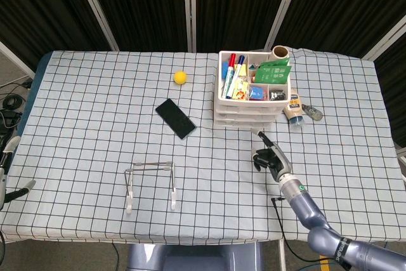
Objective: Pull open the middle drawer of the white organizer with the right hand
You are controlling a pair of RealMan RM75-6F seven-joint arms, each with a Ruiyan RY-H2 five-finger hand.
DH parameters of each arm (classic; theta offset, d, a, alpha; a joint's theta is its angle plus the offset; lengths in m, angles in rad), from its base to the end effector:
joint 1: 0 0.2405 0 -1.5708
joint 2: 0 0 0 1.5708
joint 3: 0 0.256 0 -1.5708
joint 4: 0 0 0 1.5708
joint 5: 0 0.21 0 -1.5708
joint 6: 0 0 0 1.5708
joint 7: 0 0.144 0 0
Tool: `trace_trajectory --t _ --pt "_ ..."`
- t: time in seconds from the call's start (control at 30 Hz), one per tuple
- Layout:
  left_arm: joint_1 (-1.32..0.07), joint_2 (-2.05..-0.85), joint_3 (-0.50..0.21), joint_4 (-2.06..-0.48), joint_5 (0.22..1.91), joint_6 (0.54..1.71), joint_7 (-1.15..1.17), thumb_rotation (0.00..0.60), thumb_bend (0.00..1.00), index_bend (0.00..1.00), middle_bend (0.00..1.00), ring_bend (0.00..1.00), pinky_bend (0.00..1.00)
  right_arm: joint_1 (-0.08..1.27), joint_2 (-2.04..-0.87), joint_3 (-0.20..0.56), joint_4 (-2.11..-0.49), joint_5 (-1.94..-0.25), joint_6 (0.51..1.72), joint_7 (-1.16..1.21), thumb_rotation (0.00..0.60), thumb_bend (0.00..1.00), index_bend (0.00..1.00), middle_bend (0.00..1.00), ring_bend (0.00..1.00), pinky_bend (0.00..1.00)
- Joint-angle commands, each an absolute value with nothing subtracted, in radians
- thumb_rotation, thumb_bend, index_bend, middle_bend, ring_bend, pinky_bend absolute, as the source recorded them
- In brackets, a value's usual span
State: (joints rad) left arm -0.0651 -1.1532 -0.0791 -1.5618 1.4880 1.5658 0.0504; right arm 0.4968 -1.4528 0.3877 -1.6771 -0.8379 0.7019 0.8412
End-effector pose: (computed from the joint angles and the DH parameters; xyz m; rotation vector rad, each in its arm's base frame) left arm -0.3161 0.1806 0.1684 -1.3169 -0.7896 -0.9025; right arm -0.1872 -0.3140 0.0013 0.5615 -2.4978 1.4034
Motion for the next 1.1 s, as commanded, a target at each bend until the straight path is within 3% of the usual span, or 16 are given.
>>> trace_trajectory --t 0.03,0.3,0.67,1.1 --pt "-0.066 -1.151 -0.081 -1.561 1.482 1.561 0.044 0.6 0.0 0.0 0.0 0.0 0.0 0.515 -1.485 0.395 -1.647 -0.813 0.702 0.824 0.6 0.54 0.14 0.98 0.98 0.83" --pt "-0.068 -1.144 -0.089 -1.557 1.463 1.548 0.021 0.6 0.0 0.0 0.0 0.0 0.0 0.545 -1.556 0.413 -1.583 -0.783 0.721 0.785 0.6 0.54 0.16 0.98 0.98 0.83" --pt "-0.073 -1.141 -0.09 -1.556 1.45 1.53 0.015 0.6 0.0 0.0 0.0 0.0 0.0 0.558 -1.66 0.455 -1.504 -0.763 0.806 0.757 0.6 0.54 0.28 0.98 0.98 0.83" --pt "-0.079 -1.14 -0.093 -1.557 1.435 1.512 0.018 0.6 0.0 0.0 0.0 0.0 0.0 0.579 -1.708 0.481 -1.457 -0.733 0.785 0.713 0.6 0.54 0.26 0.98 0.98 0.83"
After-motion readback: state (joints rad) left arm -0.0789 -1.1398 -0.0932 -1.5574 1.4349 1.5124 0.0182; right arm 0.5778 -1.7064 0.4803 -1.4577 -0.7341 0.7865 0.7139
